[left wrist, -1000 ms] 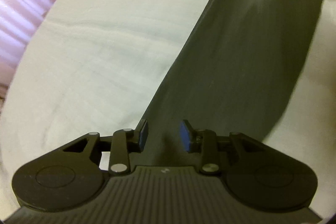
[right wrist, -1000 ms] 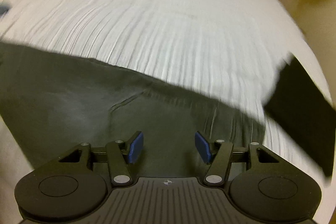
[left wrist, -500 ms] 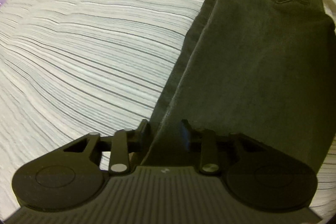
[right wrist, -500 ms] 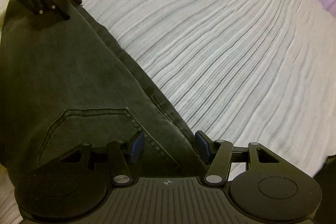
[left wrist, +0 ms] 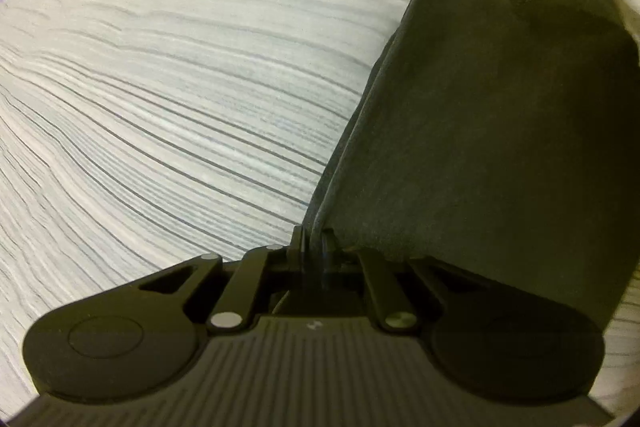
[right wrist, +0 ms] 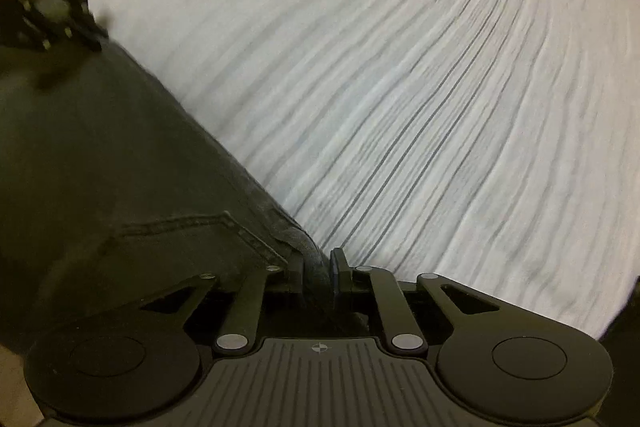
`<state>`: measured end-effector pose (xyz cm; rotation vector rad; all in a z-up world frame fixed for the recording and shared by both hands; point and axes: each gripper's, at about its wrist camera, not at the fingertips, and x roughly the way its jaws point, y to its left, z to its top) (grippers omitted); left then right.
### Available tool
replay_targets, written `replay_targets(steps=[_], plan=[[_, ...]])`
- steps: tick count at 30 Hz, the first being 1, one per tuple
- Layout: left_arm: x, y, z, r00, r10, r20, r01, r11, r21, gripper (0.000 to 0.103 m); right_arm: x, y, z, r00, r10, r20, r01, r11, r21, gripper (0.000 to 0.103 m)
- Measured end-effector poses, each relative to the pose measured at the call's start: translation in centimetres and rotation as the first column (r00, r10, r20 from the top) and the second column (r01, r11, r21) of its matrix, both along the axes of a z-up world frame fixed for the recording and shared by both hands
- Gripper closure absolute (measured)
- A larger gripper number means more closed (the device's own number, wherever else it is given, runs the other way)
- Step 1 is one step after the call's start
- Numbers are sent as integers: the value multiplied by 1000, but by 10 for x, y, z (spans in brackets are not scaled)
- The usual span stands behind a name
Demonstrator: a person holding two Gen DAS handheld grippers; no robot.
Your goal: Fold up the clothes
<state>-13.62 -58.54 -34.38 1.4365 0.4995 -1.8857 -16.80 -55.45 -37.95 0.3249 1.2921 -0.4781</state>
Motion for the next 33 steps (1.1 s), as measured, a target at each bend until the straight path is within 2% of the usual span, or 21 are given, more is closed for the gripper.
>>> replay_targets(steps=[1,2,3,5,7,10,13,14,17,20,22,24,25,26,28,29,31,33], plan=[[1,0,0,1000,8,2,-8,1000,-1,93,2,2,-7,1000,-11,-10,11,1000,-24,67],[2,0,-1,1000,15,5,-15,1000,-1,89,-1,5,-4,999,-38,-6,38,997,-61,54],[3,0,-1,1000,23,7,-23,1000,-2,86,-3,9,-2,998,-66,0,65,993,-96,52],[5,1,-2,999,38,12,-38,999,-3,85,-17,34,6,984,-171,58,175,981,-85,52],[10,13,11,999,43,25,-42,999,-32,86,-31,58,14,955,-273,116,282,957,-68,52],[1,40,38,1000,22,-3,-22,997,-68,86,-53,95,27,886,-421,196,434,900,-32,52],[-35,81,62,995,-87,-39,83,992,-95,83,-74,132,39,787,-555,269,572,820,18,52],[-50,95,69,990,-130,-58,124,987,-101,78,-81,144,43,749,-596,291,613,789,37,52],[-103,136,81,960,-265,-89,252,958,-137,65,-107,168,36,625,-695,356,710,695,112,52],[-150,165,82,931,-354,-93,333,924,-188,61,-132,191,29,482,-776,407,785,589,194,52],[-177,175,74,918,-389,-79,363,903,-230,56,-147,204,34,356,-818,451,844,488,220,51],[-200,185,64,894,-448,-15,426,857,-290,42,-163,217,36,220,-856,467,897,366,249,35],[-211,190,59,879,-476,20,457,831,-318,42,-171,224,36,152,-870,469,917,301,262,24],[-217,193,56,863,-503,50,490,809,-326,42,-177,232,33,77,-876,477,932,233,278,23],[-227,198,50,834,-543,98,542,772,-332,43,-194,237,22,-43,-876,481,924,149,353,23],[-232,196,47,831,-548,98,547,771,-325,43,-205,237,16,-98,-872,480,911,115,395,23],[-238,191,41,827,-554,98,554,773,-308,43,-219,235,0,-181,-862,474,897,54,439,24],[-241,185,33,824,-558,101,561,775,-290,43,-238,229,-15,-279,-835,474,854,10,521,25]])
